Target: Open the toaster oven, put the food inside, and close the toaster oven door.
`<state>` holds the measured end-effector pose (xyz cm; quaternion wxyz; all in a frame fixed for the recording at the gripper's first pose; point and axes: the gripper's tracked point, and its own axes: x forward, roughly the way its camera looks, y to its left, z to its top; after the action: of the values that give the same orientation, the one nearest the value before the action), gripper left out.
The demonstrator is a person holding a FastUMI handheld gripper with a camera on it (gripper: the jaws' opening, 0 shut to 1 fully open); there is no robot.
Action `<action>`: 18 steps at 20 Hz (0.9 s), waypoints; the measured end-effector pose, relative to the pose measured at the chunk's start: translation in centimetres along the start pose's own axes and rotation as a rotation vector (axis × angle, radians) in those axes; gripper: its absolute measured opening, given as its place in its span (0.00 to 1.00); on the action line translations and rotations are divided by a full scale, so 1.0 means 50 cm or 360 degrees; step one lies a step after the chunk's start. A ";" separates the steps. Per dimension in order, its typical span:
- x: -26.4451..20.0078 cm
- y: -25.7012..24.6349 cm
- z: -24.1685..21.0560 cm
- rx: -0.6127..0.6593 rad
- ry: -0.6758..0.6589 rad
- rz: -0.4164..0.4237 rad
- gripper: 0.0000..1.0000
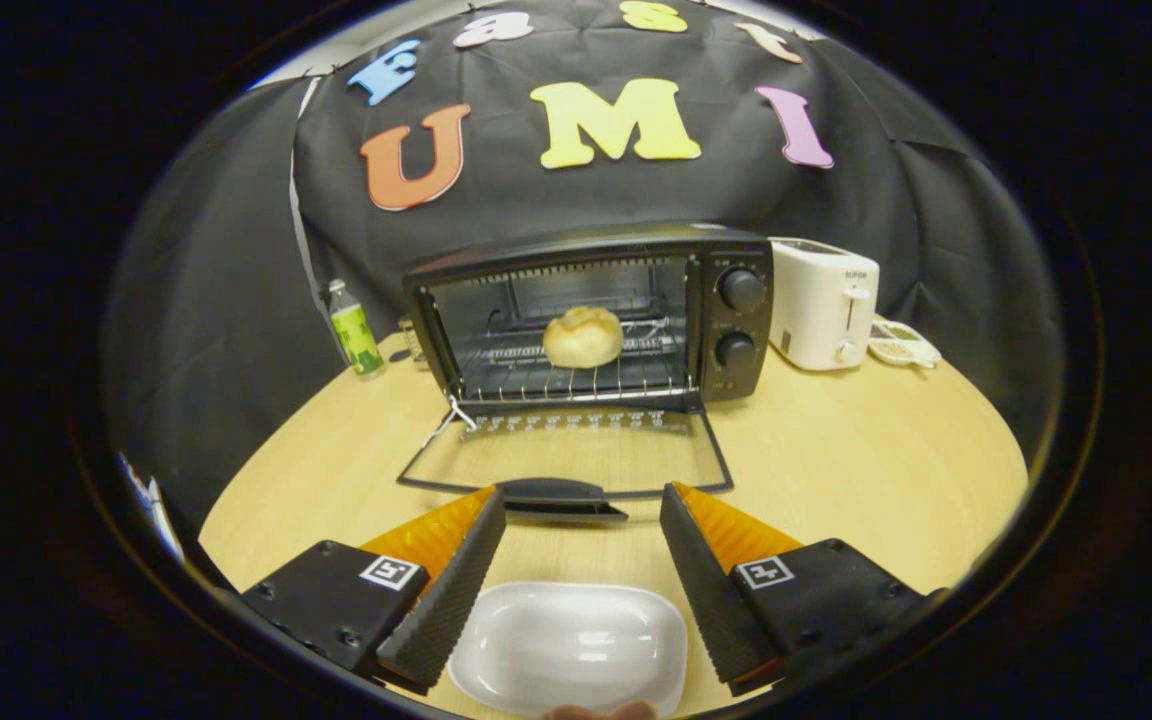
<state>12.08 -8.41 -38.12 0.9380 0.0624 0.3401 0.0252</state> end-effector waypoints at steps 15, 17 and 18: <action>0.090 0.018 -0.063 -0.0077 0.0278 -0.0078 0.99; 0.090 0.019 -0.052 0.0045 0.0275 -0.0042 0.99; 0.089 0.020 -0.050 0.0085 0.0282 -0.0022 0.99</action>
<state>13.91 -6.75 -42.71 0.9024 0.0826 0.4227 0.0150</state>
